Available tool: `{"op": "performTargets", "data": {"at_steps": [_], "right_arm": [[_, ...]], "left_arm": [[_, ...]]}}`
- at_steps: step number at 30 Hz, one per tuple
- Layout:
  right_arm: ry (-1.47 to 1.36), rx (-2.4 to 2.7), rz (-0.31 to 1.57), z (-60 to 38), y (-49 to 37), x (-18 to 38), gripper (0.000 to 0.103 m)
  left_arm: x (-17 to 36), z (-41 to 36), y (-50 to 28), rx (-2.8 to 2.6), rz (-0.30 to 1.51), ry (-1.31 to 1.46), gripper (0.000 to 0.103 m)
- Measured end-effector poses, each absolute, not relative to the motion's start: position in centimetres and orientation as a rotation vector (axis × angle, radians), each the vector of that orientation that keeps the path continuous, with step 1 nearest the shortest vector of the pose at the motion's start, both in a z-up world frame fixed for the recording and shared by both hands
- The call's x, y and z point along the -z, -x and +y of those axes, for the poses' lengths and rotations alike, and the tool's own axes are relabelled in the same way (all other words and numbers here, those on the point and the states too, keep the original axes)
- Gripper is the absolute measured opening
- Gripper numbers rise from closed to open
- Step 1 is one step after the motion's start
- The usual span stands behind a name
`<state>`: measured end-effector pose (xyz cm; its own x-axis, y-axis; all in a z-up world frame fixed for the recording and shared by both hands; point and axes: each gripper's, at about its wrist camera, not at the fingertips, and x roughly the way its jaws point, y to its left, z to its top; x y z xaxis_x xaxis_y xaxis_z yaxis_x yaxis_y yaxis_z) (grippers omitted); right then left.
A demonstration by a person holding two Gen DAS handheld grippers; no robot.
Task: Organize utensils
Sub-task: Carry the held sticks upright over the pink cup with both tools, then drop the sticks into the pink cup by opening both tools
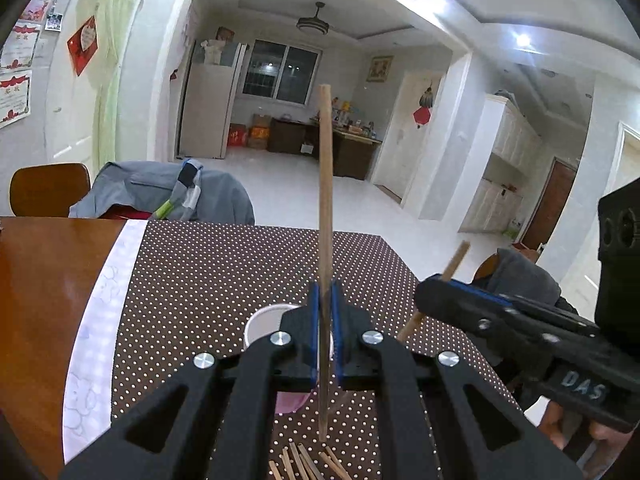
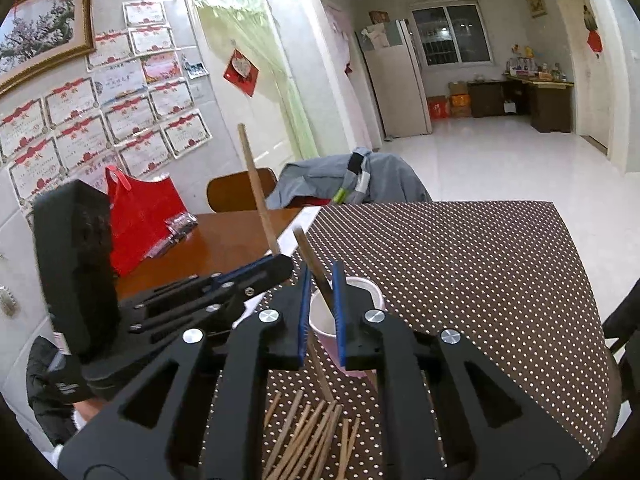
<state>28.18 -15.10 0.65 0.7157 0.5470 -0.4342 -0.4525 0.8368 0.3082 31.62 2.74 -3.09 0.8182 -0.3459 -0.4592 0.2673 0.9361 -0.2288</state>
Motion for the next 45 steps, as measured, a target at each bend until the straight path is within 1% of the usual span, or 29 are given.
{"op": "performTargets", "data": {"at_steps": [3,6,7,8,19,25,29,36,42,44,45], "right_arm": [[-0.172,-0.539,0.538,-15.2,-28.4,0.0,0.011],[-0.144,-0.515,0.523,-15.0,-28.4,0.0,0.009],[-0.145,-0.516,0.519,-15.0,-28.4,-0.2,0.006],[-0.144,-0.516,0.512,-15.0,-28.4,-0.4,0.006],[-0.091,-0.501,0.36,-14.6,-26.6,-7.1,0.006],[-0.065,-0.478,0.292,-13.7,-26.4,-9.2,0.006],[-0.057,-0.47,0.297,-12.8,-27.0,-8.7,0.006],[-0.06,-0.462,0.374,-12.4,-28.6,-5.7,0.006],[-0.074,-0.46,0.427,-12.5,-29.4,-4.0,0.006],[-0.078,-0.459,0.442,-12.5,-29.4,-3.3,0.006],[-0.08,-0.457,0.447,-12.6,-29.5,-3.0,0.006]], "left_arm": [[3.3,2.6,-31.6,0.327,0.521,0.157,0.006],[3.1,2.5,-31.5,0.329,0.512,0.154,0.006],[2.9,2.5,-31.4,0.33,0.504,0.152,0.006],[2.6,2.4,-31.3,0.332,0.494,0.15,0.006],[-1.7,2.5,-31.4,0.329,0.361,0.148,0.006],[-2.8,2.8,-31.9,0.295,0.283,0.151,0.006],[-2.1,2.7,-32.4,0.26,0.249,0.134,0.006],[1.0,2.8,-33.9,0.247,0.314,0.137,0.006],[1.9,2.8,-33.5,0.245,0.349,0.126,0.007],[2.1,2.7,-33.3,0.256,0.368,0.129,0.015],[2.2,2.8,-33.3,0.253,0.372,0.13,0.025]]}}
